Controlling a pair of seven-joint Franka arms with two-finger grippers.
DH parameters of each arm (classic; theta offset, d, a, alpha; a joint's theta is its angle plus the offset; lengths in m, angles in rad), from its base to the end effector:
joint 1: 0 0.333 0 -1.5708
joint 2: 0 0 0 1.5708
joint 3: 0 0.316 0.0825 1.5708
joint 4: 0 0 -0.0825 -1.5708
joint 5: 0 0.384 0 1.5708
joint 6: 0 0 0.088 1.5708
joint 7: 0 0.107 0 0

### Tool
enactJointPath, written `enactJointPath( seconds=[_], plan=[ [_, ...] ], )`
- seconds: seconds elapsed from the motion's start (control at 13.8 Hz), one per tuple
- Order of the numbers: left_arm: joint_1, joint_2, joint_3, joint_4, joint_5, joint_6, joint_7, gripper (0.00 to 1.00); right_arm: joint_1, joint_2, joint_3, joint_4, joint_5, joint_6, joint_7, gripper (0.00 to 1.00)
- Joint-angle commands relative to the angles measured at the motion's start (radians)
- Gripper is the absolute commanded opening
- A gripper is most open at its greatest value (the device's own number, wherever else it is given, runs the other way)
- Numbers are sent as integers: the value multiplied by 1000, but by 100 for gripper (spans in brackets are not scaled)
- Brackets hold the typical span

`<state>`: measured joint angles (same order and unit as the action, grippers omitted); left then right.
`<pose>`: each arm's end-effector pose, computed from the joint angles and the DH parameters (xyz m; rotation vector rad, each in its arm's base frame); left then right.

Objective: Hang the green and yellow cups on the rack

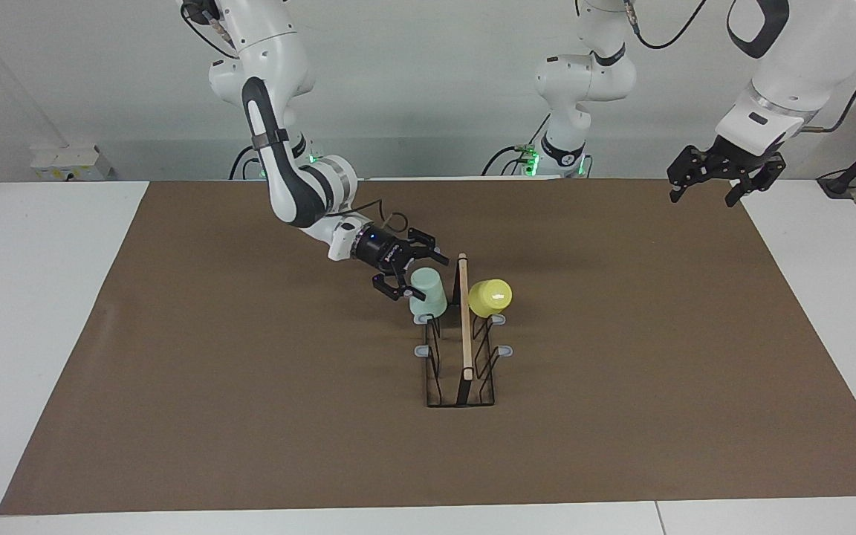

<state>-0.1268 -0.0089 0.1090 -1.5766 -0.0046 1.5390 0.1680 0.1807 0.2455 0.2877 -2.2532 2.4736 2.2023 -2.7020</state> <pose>0.5482 -0.0100 0.6239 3.1201 -0.2908 -0.0443 0.4867 0.2694 0.2774 -1.6898 -0.7930 -1.5134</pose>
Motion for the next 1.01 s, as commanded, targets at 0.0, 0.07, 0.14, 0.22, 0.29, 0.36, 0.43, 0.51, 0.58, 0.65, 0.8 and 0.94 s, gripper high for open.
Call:
enactJointPath(
  seconds=[0.0, 0.07, 0.14, 0.22, 0.29, 0.36, 0.43, 0.51, 0.58, 0.65, 0.8, 0.94],
  plan=[
    [3, -16, -2, -14, -5, -5, 10, 100, -1, -11, 8, 9, 28, 39, -24, 100],
    [3, -16, -2, -14, -5, -5, 10, 100, 2, -32, 8, 21, 24, 91, -21, 100],
    [3, -16, -2, -14, -5, -5, 10, 100, 5, -57, 13, 41, 19, 164, -7, 100],
    [3, -16, -2, -14, -5, -5, 10, 100, 6, -75, 17, 61, 10, 219, 16, 100],
    [3, -16, -2, -14, -5, -5, 10, 100, 8, -92, 19, 75, 1, 262, 39, 100],
    [3, -16, -2, -14, -5, -5, 10, 100, 11, -101, 21, 92, -11, 287, 56, 100],
    [3, -16, -2, -14, -5, -5, 10, 100, 20, -107, 19, 109, -40, 301, 63, 100],
    [3, -16, -2, -14, -5, -5, 10, 100, 20, -110, 21, 127, -82, 329, 76, 100],
    [3, -16, -2, -14, -5, -5, 10, 100, 19, -120, 19, 142, -134, 358, 92, 100],
    [3, -16, -2, -14, -5, -5, 10, 100, 14, -121, 19, 158, -203, 375, 125, 100],
    [3, -16, -2, -14, -5, -5, 10, 100, 2, -124, 18, 185, -367, 375, 236, 100],
    [3, -16, -2, -14, -5, -5, 10, 100, -13, -152, 13, 196, -537, 375, 377, 100]
  ],
)
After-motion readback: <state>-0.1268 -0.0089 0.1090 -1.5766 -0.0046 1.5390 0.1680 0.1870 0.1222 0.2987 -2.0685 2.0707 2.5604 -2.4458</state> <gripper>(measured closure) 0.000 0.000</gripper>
